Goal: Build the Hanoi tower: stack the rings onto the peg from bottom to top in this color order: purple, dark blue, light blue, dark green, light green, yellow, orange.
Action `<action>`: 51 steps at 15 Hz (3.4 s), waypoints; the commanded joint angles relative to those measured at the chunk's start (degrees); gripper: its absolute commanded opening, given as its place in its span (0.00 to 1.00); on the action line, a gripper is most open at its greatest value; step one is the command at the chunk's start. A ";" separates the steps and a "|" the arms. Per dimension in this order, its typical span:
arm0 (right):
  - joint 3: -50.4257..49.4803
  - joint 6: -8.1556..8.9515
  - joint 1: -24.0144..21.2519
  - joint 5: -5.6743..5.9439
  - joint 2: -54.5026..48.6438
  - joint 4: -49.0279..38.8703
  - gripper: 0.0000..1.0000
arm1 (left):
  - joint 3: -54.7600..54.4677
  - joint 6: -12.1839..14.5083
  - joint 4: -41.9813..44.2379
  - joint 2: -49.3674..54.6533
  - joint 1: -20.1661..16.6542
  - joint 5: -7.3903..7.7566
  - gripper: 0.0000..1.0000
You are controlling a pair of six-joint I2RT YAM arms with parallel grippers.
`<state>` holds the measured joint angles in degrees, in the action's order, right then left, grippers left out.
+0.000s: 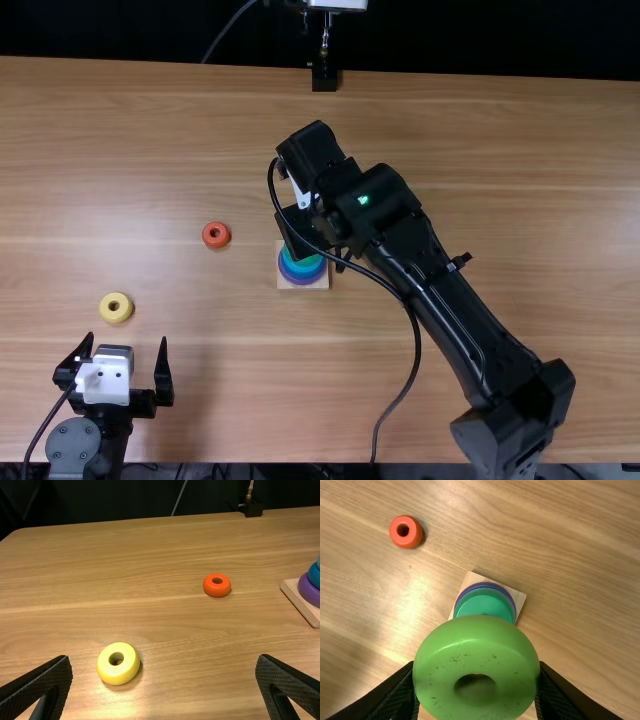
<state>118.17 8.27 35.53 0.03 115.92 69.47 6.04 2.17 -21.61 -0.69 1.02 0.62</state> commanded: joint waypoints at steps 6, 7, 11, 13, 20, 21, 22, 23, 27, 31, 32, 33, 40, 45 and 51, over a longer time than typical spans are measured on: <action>1.54 0.27 0.51 -0.03 1.59 -0.22 0.05 | -6.04 0.04 -3.71 0.69 -0.58 0.54 1.00; 1.54 0.38 0.51 -0.03 1.59 -0.12 0.39 | -6.04 0.04 -3.71 0.69 -0.58 0.43 1.00; 1.10 0.27 0.42 -0.03 1.59 0.30 1.00 | -6.04 0.04 -3.71 0.69 -0.58 0.54 1.00; 1.19 0.38 0.42 -0.03 1.50 -0.22 1.00 | -6.04 0.04 -3.71 0.69 -0.58 0.54 1.00; -9.89 0.48 -2.13 0.18 -8.52 -18.36 1.00 | -6.04 0.04 -3.71 0.69 -0.58 0.43 1.00; -14.99 0.48 -2.75 0.18 -12.73 -23.64 1.00 | -6.04 0.04 -3.71 0.69 -0.58 0.43 1.00; -20.44 0.59 -3.98 0.28 -16.69 -29.75 1.00 | -6.04 0.04 -3.71 0.69 -0.58 0.43 1.00; -25.09 0.59 -5.73 0.28 -20.64 -35.13 1.00 | -6.04 0.04 -3.71 0.69 -0.58 0.54 1.00; -38.54 0.48 -14.52 0.81 -34.00 -44.63 1.00 | -6.04 0.04 -3.71 0.69 -0.58 0.54 1.00; -54.80 -0.36 -24.19 0.28 -50.26 -56.33 1.00 | -6.04 0.04 -3.71 0.69 -0.58 0.43 1.00; -58.76 -0.36 -26.21 0.28 -54.39 -58.02 1.00 | -6.04 0.04 -3.71 0.69 -0.58 0.54 1.00; -62.01 -0.47 -27.97 0.28 -57.91 -58.76 1.00 | -6.04 0.04 -3.71 0.69 -0.58 0.43 1.00; -85.56 -4.05 -33.07 0.18 -83.31 -65.40 1.00 | -6.04 0.04 -3.71 0.69 -0.58 0.54 1.00; -95.41 -4.05 -35.35 0.28 -98.16 -65.09 1.00 | -6.04 0.04 -3.71 0.69 -0.58 0.43 1.00; -108.94 -4.27 -37.02 0.28 -111.70 -65.09 1.00 | -6.04 0.04 -3.71 0.69 -0.58 0.54 1.00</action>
<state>10.24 4.36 -0.91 0.01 5.30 4.54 6.04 2.17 -21.56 -0.69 1.02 0.64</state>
